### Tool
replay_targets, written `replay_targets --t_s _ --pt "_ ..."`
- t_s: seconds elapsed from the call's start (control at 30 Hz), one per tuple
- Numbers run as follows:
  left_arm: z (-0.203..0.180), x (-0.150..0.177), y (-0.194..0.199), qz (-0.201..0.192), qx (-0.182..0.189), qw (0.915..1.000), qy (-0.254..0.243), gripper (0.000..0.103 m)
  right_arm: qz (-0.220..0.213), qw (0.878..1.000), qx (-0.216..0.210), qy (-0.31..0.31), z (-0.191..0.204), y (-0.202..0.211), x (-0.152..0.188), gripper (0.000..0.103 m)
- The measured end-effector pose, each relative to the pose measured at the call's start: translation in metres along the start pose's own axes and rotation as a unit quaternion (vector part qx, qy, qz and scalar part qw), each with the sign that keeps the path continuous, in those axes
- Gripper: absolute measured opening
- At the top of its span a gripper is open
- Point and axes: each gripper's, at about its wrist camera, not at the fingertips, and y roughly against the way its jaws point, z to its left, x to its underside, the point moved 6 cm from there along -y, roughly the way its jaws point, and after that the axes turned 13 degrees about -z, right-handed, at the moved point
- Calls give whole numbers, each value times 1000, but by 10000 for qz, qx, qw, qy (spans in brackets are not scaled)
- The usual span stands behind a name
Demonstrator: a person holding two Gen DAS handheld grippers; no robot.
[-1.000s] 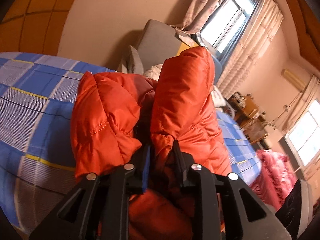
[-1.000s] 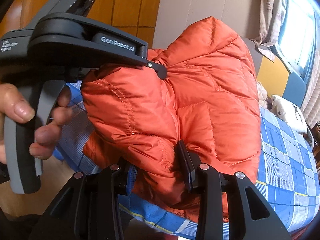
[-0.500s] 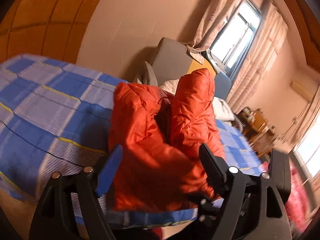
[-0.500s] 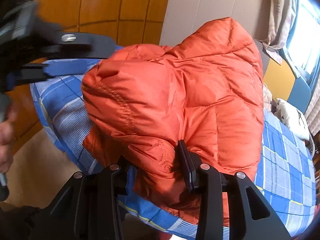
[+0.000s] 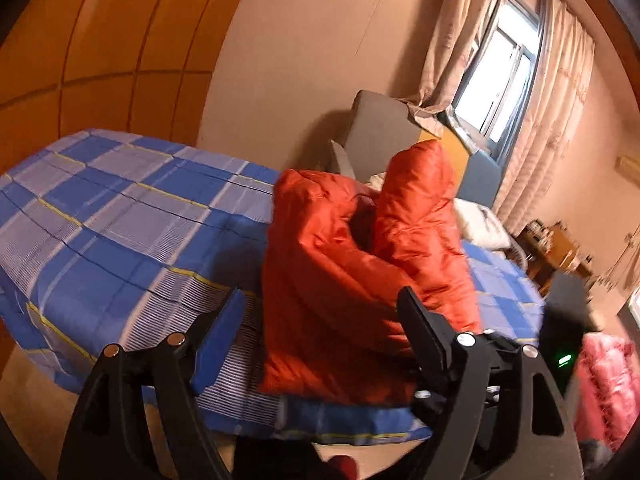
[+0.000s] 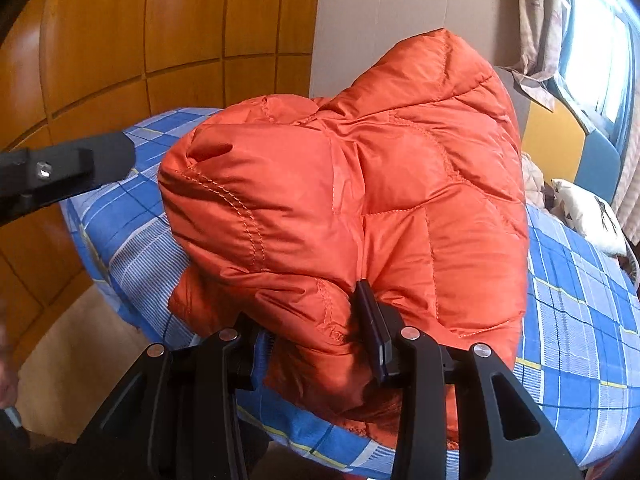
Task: Fold large clothes
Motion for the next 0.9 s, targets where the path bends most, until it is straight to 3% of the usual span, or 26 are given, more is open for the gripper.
replay_targets --t_s 0.13,0.3,0.57,0.67,0.7,0.77,0.9 --pt "-19 -8 -1 85 376 9991 199 78 -69 9999 -56 120 3 0 2 39" --pt "-43 -10 -20 248 798 9965 89 75 -147 9995 -153 236 3 2 3 39" --pt "-48 2 -46 521 975 9936 237 67 -258 9981 -350 439 1 5 7 39" --pt "-54 -1 -44 487 1147 9918 285 79 -291 9978 -427 408 -1 6 6 39" --pt "-54 0 -47 518 1079 9927 165 79 -298 9977 -437 432 0 6 6 39" --pt "-52 2 -54 576 1043 9928 143 74 -329 9972 -439 516 1 8 5 39" --pt "-37 11 -67 773 969 9919 291 54 -386 9961 -509 604 0 15 4 45"
